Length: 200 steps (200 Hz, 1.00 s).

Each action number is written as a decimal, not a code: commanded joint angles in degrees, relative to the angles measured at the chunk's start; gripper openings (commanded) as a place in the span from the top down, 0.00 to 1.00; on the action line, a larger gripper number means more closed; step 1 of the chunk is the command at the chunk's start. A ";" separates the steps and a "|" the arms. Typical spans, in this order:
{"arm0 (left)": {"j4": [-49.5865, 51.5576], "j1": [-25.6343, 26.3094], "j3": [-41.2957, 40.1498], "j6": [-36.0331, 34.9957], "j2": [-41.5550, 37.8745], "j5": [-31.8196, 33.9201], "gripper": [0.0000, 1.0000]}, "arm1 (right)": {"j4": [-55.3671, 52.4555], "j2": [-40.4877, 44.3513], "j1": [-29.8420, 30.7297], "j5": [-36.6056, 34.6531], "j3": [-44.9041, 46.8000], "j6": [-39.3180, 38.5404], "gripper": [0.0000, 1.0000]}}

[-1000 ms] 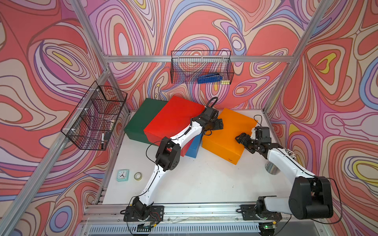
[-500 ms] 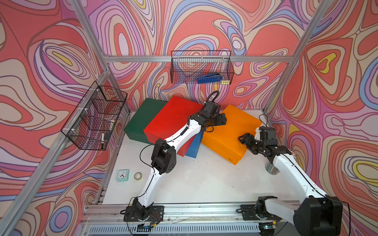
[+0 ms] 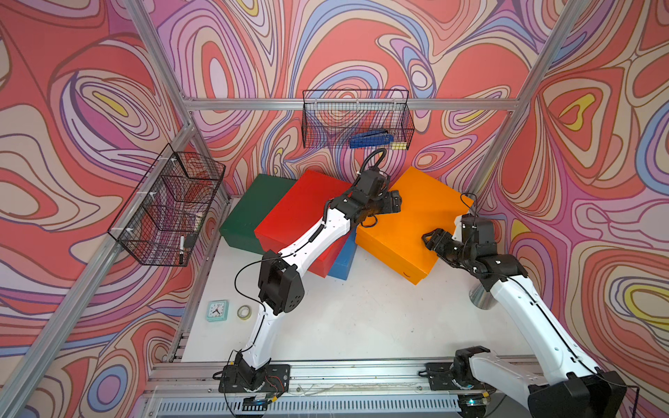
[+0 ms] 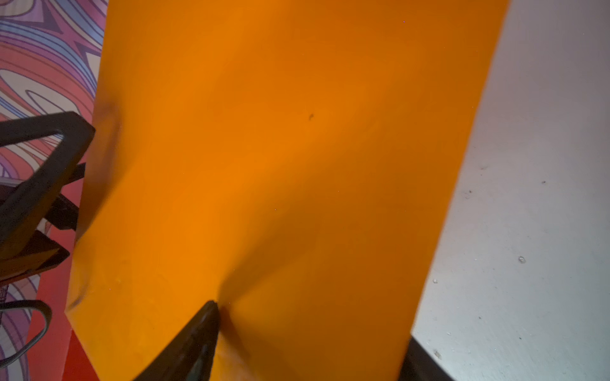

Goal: Stack the shoeboxes
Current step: Pick up the shoebox from the center of the board, then place the shoebox at the shoebox.

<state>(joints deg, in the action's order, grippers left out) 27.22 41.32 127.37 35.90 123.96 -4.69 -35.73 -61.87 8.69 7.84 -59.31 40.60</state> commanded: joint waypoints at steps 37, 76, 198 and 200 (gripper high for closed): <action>-3.19 8.12 -1.68 1.02 -7.81 -5.39 0.11 | 4.30 0.41 10.06 4.95 -8.04 -1.05 0.30; -4.24 8.51 -5.86 0.29 -12.83 -4.29 0.11 | 3.58 0.08 16.12 1.83 -11.62 0.06 0.31; -5.93 11.10 -14.53 -0.98 -23.97 -0.97 0.10 | 1.56 -0.40 33.71 -8.62 -20.67 1.11 0.34; -5.99 11.11 -14.72 -1.00 -24.30 -0.81 0.10 | 1.54 -0.50 33.97 -8.74 -20.85 1.07 0.34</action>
<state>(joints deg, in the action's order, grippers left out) 25.87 43.44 115.22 29.47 101.08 6.87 -49.95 -59.31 36.21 -11.11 -76.31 45.21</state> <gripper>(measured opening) 0.902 0.665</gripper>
